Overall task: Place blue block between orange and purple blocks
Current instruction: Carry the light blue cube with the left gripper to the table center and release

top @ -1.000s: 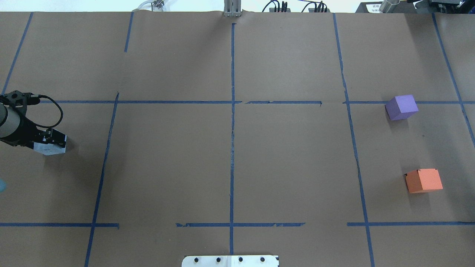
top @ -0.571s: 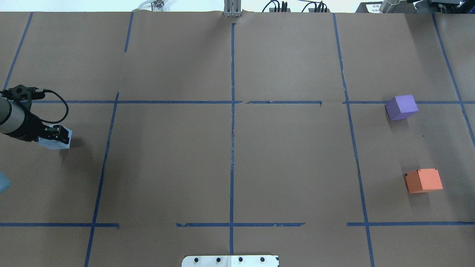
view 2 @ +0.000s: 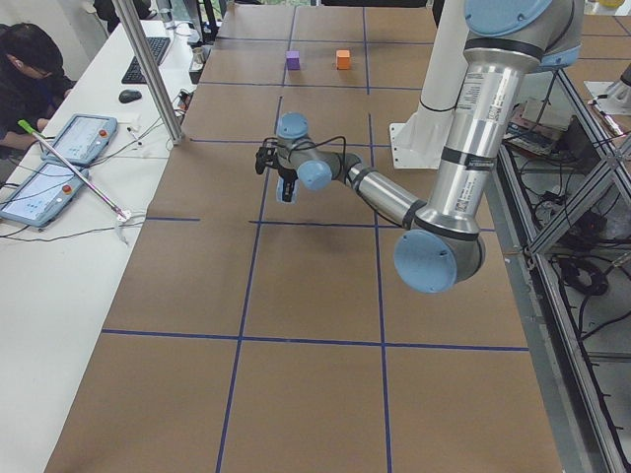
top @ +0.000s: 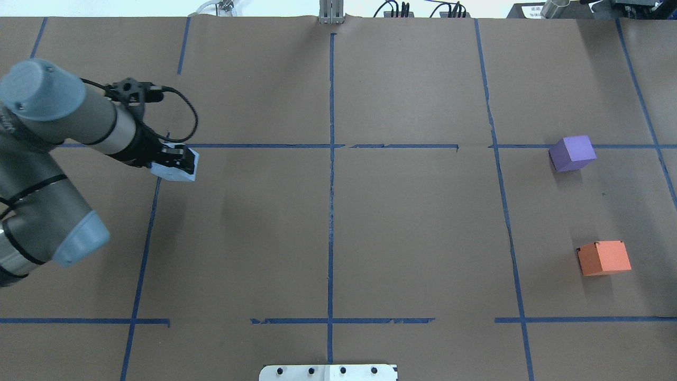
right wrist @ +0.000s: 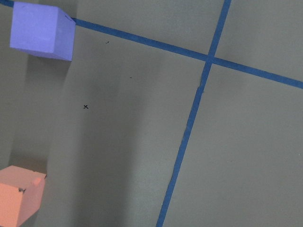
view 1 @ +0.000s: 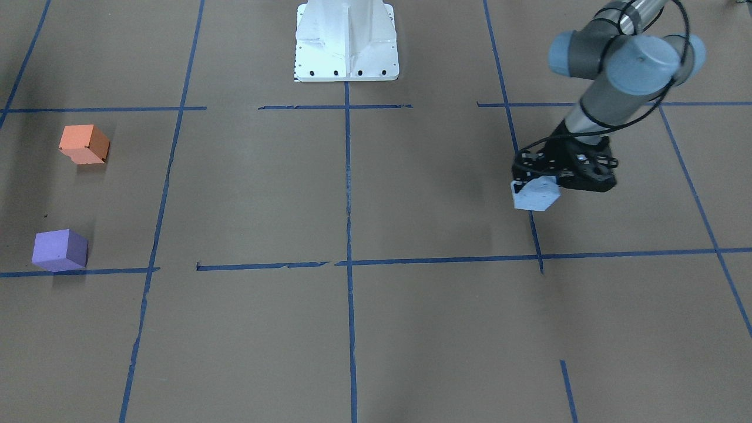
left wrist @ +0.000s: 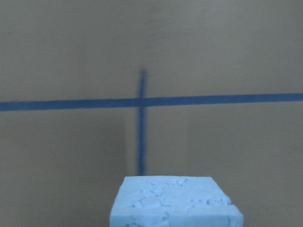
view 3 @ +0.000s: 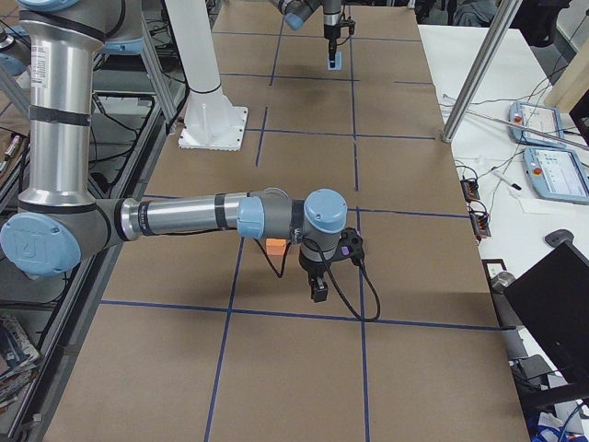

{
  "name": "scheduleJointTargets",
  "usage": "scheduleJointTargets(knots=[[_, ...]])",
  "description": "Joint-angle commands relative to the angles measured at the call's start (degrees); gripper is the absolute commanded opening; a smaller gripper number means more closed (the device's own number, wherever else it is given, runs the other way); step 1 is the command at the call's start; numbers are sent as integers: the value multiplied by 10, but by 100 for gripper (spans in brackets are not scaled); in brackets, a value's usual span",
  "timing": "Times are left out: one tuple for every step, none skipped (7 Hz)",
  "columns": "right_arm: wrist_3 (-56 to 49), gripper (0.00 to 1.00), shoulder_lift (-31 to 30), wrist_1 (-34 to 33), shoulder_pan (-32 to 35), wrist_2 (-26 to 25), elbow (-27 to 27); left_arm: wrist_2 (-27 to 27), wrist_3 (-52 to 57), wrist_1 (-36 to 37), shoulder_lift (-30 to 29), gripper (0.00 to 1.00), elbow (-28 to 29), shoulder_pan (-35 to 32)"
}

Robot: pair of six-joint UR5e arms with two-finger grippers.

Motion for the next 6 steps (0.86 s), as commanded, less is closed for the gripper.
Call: scheduleJointTargets(knots=[[0, 100, 0, 0, 0, 0, 0, 80, -91, 69, -143, 35, 59, 98], [0, 100, 0, 0, 0, 3, 0, 99, -122, 69, -212, 35, 129, 118], [0, 100, 0, 0, 0, 4, 1, 127, -148, 65, -271, 35, 199, 140], [0, 100, 1, 0, 0, 4, 3, 142, -151, 63, -293, 35, 228, 153], [0, 100, 1, 0, 0, 4, 3, 143, -151, 63, -293, 35, 238, 163], [1, 100, 1, 0, 0, 4, 3, 143, -149, 63, -292, 43, 241, 167]])
